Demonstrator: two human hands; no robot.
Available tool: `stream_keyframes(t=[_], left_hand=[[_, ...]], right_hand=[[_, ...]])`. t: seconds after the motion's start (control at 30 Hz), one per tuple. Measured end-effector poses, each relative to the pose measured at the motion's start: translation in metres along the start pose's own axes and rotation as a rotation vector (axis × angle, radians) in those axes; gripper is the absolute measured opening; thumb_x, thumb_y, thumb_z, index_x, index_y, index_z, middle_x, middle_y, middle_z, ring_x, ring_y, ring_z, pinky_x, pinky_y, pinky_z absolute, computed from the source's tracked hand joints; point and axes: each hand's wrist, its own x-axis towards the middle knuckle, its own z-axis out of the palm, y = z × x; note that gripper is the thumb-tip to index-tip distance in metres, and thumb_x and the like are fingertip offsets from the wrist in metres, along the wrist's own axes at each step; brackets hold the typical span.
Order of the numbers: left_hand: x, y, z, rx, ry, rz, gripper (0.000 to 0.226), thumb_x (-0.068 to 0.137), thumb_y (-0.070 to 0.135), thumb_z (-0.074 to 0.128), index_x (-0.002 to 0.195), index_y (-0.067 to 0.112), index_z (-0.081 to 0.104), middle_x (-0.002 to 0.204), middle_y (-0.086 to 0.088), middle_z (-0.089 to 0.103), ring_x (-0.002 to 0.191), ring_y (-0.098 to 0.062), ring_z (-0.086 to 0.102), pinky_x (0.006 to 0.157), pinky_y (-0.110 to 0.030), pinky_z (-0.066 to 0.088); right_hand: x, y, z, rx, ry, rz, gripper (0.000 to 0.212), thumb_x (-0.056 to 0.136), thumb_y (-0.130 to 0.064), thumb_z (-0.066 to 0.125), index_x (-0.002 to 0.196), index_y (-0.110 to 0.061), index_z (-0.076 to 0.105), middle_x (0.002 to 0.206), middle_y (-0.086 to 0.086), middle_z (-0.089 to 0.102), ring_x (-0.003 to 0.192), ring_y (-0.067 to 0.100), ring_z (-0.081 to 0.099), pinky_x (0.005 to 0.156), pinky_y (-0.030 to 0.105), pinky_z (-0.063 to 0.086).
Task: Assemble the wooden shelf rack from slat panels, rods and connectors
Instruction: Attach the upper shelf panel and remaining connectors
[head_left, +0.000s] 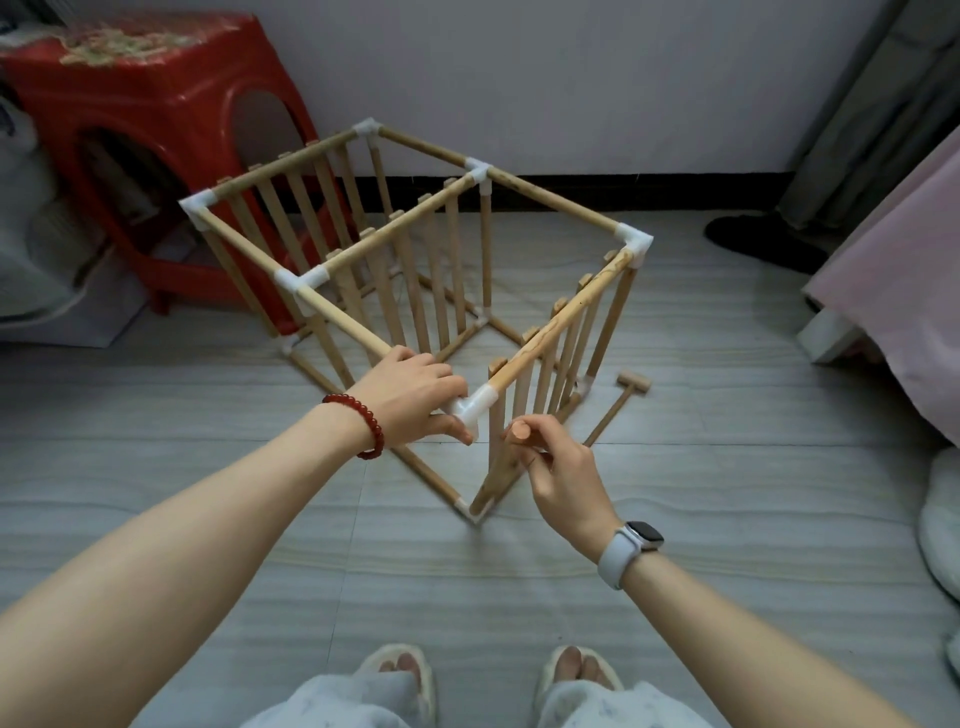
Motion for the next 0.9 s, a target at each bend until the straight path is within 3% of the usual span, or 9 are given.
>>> stream_keyframes(t=[0.2,0.3,0.37,0.43,0.53,0.67,0.8,0.9], left_hand=[[0.040,0.029,-0.034,-0.131,0.155,-0.059,0.048,0.081,0.067,0.047,0.103,0.026,0.058,0.086,0.012,0.047,0.083,-0.010,0.042,0.080,-0.030,0.027],[0.063,0.044,-0.072,-0.234,0.258,-0.112,0.042,0.082,0.065,0.047,0.095,0.026,0.055,0.083,0.010,0.051,0.082,-0.013,0.048,0.080,-0.033,0.029],[0.073,0.050,-0.100,-0.364,0.331,-0.153,0.037,0.083,0.062,0.048,0.094,0.028,0.054,0.083,0.009,0.055,0.083,-0.015,0.053,0.082,-0.035,0.032],[0.078,0.055,-0.134,-0.543,0.427,-0.217,0.032,0.084,0.058,0.052,0.093,0.027,0.056,0.080,0.009,0.058,0.082,-0.015,0.056,0.086,-0.038,0.039],[0.079,0.054,-0.183,-0.696,0.551,-0.303,0.031,0.087,0.054,0.053,0.092,0.023,0.059,0.072,0.011,0.055,0.077,-0.017,0.054,0.088,-0.043,0.042],[0.053,0.046,-0.224,-0.866,0.723,-0.334,0.049,0.085,0.060,0.047,0.093,0.014,0.063,0.073,0.003,0.056,0.071,-0.015,0.053,0.072,-0.036,0.045],[-0.002,0.027,-0.232,-0.952,0.829,-0.403,0.050,0.073,0.070,0.040,0.075,0.023,0.056,0.064,0.010,0.050,0.053,0.003,0.047,0.052,-0.014,0.035],[-0.050,0.005,-0.225,-1.001,0.922,-0.451,0.052,0.076,0.072,0.040,0.069,0.023,0.055,0.061,0.012,0.050,0.049,0.005,0.046,0.053,-0.013,0.038]], right_hand=[[0.023,-0.017,-0.026,0.038,0.200,-0.044,0.023,0.095,-0.006,0.047,0.115,-0.008,0.058,0.097,-0.002,0.061,0.083,0.010,0.057,0.073,0.010,0.043],[0.044,-0.036,-0.052,0.101,0.330,-0.073,0.025,0.097,-0.023,0.040,0.117,-0.028,0.054,0.093,-0.002,0.060,0.077,-0.001,0.055,0.069,0.010,0.042],[0.065,-0.056,-0.073,0.132,0.385,-0.101,0.023,0.100,-0.025,0.038,0.116,-0.034,0.053,0.092,-0.004,0.061,0.076,0.002,0.056,0.069,0.015,0.046],[0.088,-0.084,-0.097,0.149,0.407,-0.152,0.024,0.101,-0.024,0.039,0.118,-0.030,0.055,0.093,-0.005,0.061,0.080,0.007,0.057,0.073,0.022,0.048],[0.124,-0.133,-0.128,0.109,0.382,-0.262,0.024,0.100,-0.017,0.042,0.118,-0.021,0.057,0.096,0.001,0.059,0.082,0.014,0.055,0.076,0.027,0.046],[0.147,-0.200,-0.141,-0.065,0.264,-0.395,0.028,0.099,-0.012,0.045,0.123,-0.009,0.058,0.109,0.004,0.058,0.095,0.010,0.055,0.082,0.010,0.042],[0.142,-0.249,-0.111,-0.171,0.153,-0.505,0.033,0.098,-0.023,0.046,0.130,-0.015,0.053,0.113,0.001,0.057,0.093,0.011,0.056,0.080,0.026,0.048],[0.134,-0.278,-0.071,-0.298,0.100,-0.620,0.035,0.098,-0.029,0.045,0.133,-0.025,0.051,0.112,-0.002,0.055,0.091,0.017,0.058,0.073,0.037,0.050]])
